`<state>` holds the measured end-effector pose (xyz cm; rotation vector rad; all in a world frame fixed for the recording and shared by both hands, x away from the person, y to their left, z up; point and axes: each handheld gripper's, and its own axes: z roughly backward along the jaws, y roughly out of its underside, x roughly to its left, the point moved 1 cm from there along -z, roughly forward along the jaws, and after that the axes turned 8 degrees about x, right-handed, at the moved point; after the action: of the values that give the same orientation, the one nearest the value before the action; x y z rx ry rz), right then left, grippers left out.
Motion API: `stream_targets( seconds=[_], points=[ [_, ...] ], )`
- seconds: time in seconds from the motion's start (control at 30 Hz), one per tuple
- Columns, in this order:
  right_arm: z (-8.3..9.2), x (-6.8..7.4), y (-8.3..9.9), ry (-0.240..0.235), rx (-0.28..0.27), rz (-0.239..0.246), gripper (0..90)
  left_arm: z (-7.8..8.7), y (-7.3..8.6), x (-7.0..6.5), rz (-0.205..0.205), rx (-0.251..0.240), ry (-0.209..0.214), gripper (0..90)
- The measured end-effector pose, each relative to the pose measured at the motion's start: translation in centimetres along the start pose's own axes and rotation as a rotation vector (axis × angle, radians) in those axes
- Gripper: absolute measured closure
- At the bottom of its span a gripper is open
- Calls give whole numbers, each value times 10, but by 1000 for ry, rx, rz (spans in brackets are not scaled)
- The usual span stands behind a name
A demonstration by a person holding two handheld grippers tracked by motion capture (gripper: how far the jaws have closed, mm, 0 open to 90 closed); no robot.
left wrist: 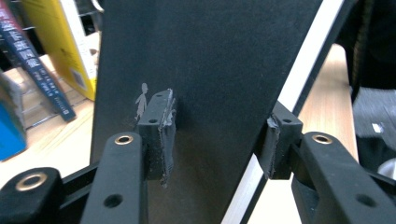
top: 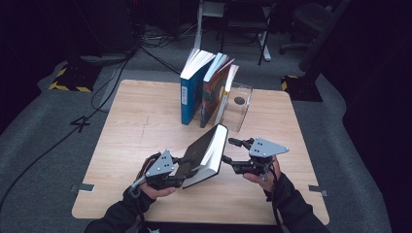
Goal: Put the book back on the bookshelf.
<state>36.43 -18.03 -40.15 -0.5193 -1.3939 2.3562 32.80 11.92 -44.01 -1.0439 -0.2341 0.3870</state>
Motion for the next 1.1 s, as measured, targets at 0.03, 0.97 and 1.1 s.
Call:
stream_targets(
  seconds=[0.03, 0.97, 1.1],
  points=[
    [0, 0, 0, -2, -2, -2, 379, -1, 0, 1, 8, -6, 12, 542],
    [19, 6, 2, 91, 13, 35, 335, -39, -18, 14, 9, -10, 122, 570],
    [12, 10, 7, 87, 40, 31, 326, -32, -18, 5, -1, 14, 74, 564]
  ],
)
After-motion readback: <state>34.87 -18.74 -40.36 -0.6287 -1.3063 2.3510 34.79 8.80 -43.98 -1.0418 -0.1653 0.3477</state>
